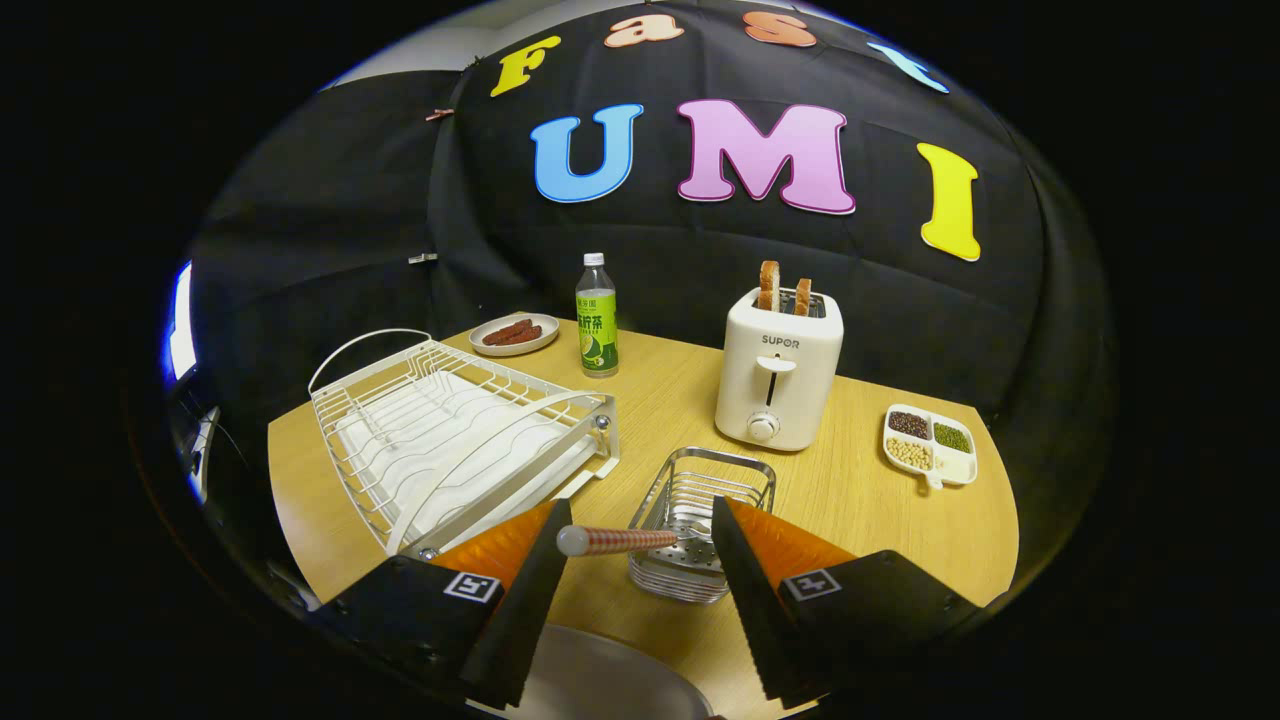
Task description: Take the plate from the dish rack, then take the spoon from the basket and place it into the plate.
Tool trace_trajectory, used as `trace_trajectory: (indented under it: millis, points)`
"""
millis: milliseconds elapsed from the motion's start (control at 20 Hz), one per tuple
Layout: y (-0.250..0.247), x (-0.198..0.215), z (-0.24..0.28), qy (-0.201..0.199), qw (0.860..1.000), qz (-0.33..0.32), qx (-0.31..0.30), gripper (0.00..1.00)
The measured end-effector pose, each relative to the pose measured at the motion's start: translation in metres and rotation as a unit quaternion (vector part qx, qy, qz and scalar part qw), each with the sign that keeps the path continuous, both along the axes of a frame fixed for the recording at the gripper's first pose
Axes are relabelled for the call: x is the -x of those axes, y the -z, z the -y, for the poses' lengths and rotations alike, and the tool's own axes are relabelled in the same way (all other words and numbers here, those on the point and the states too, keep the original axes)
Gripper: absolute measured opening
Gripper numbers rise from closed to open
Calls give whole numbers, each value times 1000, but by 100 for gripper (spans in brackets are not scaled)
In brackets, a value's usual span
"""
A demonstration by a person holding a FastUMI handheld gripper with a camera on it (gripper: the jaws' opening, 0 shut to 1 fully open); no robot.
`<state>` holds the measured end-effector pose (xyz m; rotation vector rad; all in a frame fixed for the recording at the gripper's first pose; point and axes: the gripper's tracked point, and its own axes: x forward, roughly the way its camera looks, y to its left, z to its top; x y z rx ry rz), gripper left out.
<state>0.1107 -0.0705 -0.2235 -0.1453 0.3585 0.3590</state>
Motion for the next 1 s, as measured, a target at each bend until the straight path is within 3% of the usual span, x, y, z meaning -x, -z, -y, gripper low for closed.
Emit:
trace_trajectory:
  millis: [150,250,350,500,750,800,1000]
  points:
    - [6,-10,5,3,999,14,33,85]
    - [9,-10,-1,-5,1000,11,23,84]
    - [7,-8,-6,-9,1000,6,12,76]
    - [-2,-12,-1,11,1000,15,14,44]
    - [-22,-27,17,47,997,41,40,25]
    - [-23,-27,13,39,998,33,26,17]
    - [-34,-30,19,41,999,23,8,12]
